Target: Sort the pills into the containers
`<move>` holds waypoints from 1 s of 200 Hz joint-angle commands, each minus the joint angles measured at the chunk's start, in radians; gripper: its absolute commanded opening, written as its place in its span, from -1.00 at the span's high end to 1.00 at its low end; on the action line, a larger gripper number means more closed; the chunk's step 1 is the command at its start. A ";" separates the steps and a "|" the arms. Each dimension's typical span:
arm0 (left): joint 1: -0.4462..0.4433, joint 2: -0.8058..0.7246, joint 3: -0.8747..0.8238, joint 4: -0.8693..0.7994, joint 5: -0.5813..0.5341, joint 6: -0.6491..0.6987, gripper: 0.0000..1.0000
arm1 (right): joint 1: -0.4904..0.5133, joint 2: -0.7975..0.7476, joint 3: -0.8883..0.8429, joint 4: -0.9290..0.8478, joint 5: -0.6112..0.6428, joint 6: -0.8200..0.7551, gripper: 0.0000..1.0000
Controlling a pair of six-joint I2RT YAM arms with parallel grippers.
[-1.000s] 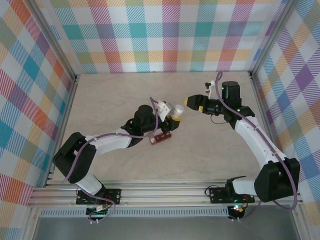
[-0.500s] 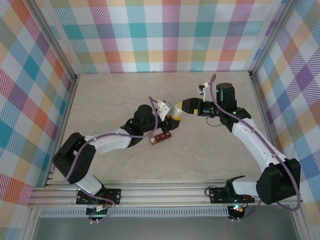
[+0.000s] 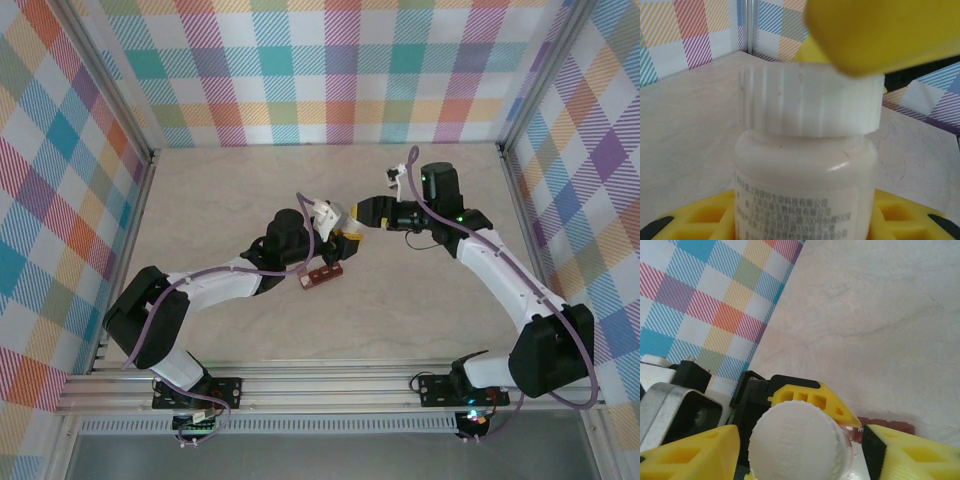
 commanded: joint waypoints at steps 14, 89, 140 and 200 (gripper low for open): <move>-0.009 -0.027 0.021 0.020 0.012 -0.005 1.00 | 0.008 0.009 0.038 -0.028 0.006 -0.028 -0.16; -0.008 -0.026 0.023 0.024 0.006 -0.004 1.00 | 0.026 0.010 0.028 -0.042 0.059 -0.011 0.20; -0.008 -0.021 0.035 0.036 -0.009 -0.018 1.00 | 0.123 -0.032 -0.014 -0.051 0.317 0.099 0.24; -0.008 -0.012 0.040 0.052 -0.026 -0.030 1.00 | 0.202 -0.080 -0.075 -0.029 0.514 0.256 0.21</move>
